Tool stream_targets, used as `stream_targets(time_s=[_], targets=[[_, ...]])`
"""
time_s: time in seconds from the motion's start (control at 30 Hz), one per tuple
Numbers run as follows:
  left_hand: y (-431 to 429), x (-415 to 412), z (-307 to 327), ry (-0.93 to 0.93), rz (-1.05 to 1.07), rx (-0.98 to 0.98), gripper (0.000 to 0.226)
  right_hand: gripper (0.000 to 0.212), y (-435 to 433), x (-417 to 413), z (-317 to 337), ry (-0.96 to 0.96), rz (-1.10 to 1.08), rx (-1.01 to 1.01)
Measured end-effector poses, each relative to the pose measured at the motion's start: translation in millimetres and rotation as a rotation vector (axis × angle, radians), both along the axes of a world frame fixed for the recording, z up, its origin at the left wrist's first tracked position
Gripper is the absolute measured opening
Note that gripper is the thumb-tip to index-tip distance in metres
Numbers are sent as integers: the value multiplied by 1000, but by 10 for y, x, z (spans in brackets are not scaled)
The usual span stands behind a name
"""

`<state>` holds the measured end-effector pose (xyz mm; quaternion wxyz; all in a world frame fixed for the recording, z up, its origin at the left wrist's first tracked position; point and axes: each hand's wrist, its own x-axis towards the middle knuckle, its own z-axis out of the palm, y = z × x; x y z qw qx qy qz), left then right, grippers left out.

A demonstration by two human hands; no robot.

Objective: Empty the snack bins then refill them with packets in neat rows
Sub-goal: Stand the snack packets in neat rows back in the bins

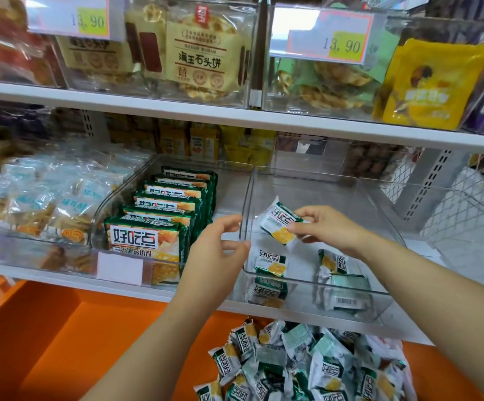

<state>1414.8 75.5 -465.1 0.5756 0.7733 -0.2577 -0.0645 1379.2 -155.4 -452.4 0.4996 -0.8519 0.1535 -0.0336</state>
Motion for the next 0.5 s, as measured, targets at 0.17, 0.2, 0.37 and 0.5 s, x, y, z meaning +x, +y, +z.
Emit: stream_targets(time_s=[0.17,0.2,0.37,0.5], targets=[[29,29,-52,-99,-10,133,32,36,-121,193,-370,307,98,-219],[27,32,-56,-102,-13,137,32,32,-111,232,-403,324,109,-193],[23,72,-76,-111,-25,140,30,13,-56,333,-406,440,219,88],[25,91,-94,-102,-35,137,28,13,42,324,-346,476,292,24]])
